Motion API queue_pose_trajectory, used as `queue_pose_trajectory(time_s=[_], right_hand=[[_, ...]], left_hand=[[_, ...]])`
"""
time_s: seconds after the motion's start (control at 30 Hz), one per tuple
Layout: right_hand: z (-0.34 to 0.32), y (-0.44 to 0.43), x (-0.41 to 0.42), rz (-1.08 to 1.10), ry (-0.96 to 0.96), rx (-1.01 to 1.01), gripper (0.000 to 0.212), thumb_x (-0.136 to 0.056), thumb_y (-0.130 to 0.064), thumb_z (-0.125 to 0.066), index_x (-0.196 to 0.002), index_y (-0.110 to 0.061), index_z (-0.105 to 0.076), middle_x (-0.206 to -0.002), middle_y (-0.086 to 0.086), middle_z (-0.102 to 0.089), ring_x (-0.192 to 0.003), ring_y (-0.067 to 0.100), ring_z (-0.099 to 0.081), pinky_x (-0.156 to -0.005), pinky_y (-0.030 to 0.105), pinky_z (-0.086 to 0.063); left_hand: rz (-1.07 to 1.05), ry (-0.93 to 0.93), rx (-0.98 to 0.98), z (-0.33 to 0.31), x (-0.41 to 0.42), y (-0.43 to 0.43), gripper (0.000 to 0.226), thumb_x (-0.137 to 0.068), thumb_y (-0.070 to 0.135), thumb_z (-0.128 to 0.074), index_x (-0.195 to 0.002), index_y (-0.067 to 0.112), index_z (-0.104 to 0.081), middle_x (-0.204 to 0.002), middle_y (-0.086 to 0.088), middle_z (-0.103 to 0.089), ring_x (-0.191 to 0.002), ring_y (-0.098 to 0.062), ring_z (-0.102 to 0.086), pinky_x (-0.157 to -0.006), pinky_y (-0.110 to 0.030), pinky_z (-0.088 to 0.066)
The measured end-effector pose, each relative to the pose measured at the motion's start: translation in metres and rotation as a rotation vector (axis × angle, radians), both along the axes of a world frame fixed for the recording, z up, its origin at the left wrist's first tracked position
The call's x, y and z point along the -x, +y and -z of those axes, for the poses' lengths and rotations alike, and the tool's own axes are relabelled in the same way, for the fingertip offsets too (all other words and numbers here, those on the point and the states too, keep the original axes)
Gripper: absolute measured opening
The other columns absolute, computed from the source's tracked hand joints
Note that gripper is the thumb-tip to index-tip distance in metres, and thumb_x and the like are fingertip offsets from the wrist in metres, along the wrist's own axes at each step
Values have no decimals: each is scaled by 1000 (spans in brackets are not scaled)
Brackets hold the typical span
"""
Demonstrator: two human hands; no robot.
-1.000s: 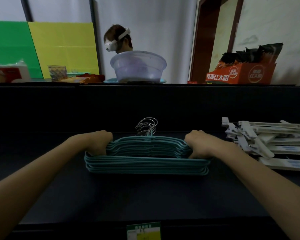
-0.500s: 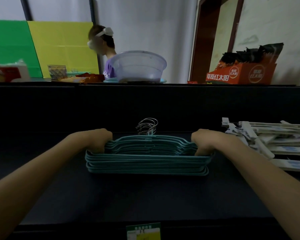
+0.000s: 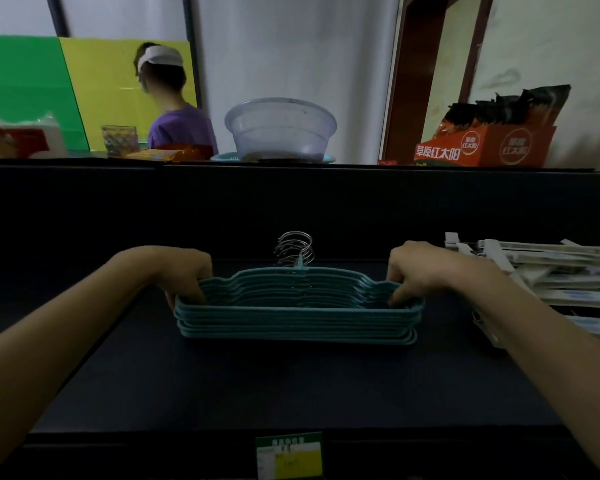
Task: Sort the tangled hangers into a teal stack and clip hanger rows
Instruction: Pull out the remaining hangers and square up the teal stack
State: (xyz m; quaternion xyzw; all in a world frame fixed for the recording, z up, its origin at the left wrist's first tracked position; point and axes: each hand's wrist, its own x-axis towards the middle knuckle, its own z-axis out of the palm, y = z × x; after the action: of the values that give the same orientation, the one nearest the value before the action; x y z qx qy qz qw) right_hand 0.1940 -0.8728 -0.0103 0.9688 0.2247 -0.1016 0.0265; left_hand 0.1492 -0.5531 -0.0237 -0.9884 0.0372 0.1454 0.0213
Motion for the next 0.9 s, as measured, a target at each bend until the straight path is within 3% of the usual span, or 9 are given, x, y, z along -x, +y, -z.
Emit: queue_pose_trajectory(time_s=[0.1, 0.2, 0.3, 0.53, 0.63, 0.7, 0.77, 0.83, 0.9], right_hand=[[0, 0, 1, 2, -28, 17, 19, -82, -25, -68, -97, -14, -71, -76, -4, -62, -71, 10, -61, -58, 20, -47], [5, 5, 3, 14, -56, 34, 23, -79, -30, -71, -97, -15, -70, -84, 0, -64, -78, 15, -62, -67, 28, -54], [10, 9, 3, 24, -71, -5, 30, -78, -36, -71, -100, -17, -70, -79, -2, -58, -73, 14, -57, -67, 30, -52], [11, 6, -4, -65, -59, 10, 25, -82, -35, -67, -97, -15, -72, -75, -4, -61, -74, 15, -60, -66, 30, -52], [14, -10, -4, -59, 113, -190, 38, -76, -49, -67, -102, -23, -73, -96, -1, -72, -88, 16, -66, -81, 35, -55], [22, -22, 5, 37, 275, -516, 54, -62, -71, -59, -97, -32, -73, -103, -6, -72, -96, 16, -66, -89, 39, -51], [41, -24, 14, 241, 431, -943, 62, -66, -77, -46, -96, -31, -74, -103, -5, -72, -100, 15, -65, -93, 36, -45], [60, -20, 23, 410, 539, -1356, 68, -83, -69, -31, -102, -19, -73, -99, 5, -74, -96, 21, -67, -87, 35, -48], [73, -16, 26, 488, 551, -1601, 70, -92, -61, -23, -109, -10, -68, -100, 10, -73, -97, 24, -66, -80, 35, -49]], left_hand=[[-29, -52, -78, 4, -2, -2, 37, -86, 18, -61, -52, 20, -47, -57, 4, -51, -51, -10, -52, -55, -24, -50], [-41, -78, -122, 7, -5, -3, 35, -83, 18, -64, -54, 19, -45, -62, 1, -52, -66, -21, -62, -61, -29, -54], [-31, -57, -106, 6, -7, -2, 36, -83, 20, -65, -51, 19, -48, -60, 0, -54, -75, -27, -67, -63, -30, -55], [18, -46, -74, 3, -3, 0, 37, -85, 26, -62, -51, 21, -50, -57, 3, -52, -53, -11, -50, -57, -24, -45], [-67, 70, 338, 6, 7, 18, 32, -80, 51, -60, -73, 22, -71, -72, 9, -70, -69, -5, -65, -70, -20, -49], [-252, 162, 800, 20, 15, 31, 58, -68, 72, -57, -96, 24, -72, -98, 6, -73, -95, -10, -67, -91, -28, -48], [-423, 139, 1224, 40, 19, 36, 74, -69, 77, -45, -106, 17, -69, -110, -6, -70, -107, -23, -63, -101, -39, -42], [-527, 26, 1502, 57, 24, 29, 73, -82, 68, -28, -102, 10, -68, -107, -13, -70, -105, -29, -61, -95, -41, -43], [-578, -104, 1693, 63, 28, 13, 72, -90, 61, -21, -95, 7, -68, -97, -13, -72, -99, -28, -62, -82, -38, -46]])
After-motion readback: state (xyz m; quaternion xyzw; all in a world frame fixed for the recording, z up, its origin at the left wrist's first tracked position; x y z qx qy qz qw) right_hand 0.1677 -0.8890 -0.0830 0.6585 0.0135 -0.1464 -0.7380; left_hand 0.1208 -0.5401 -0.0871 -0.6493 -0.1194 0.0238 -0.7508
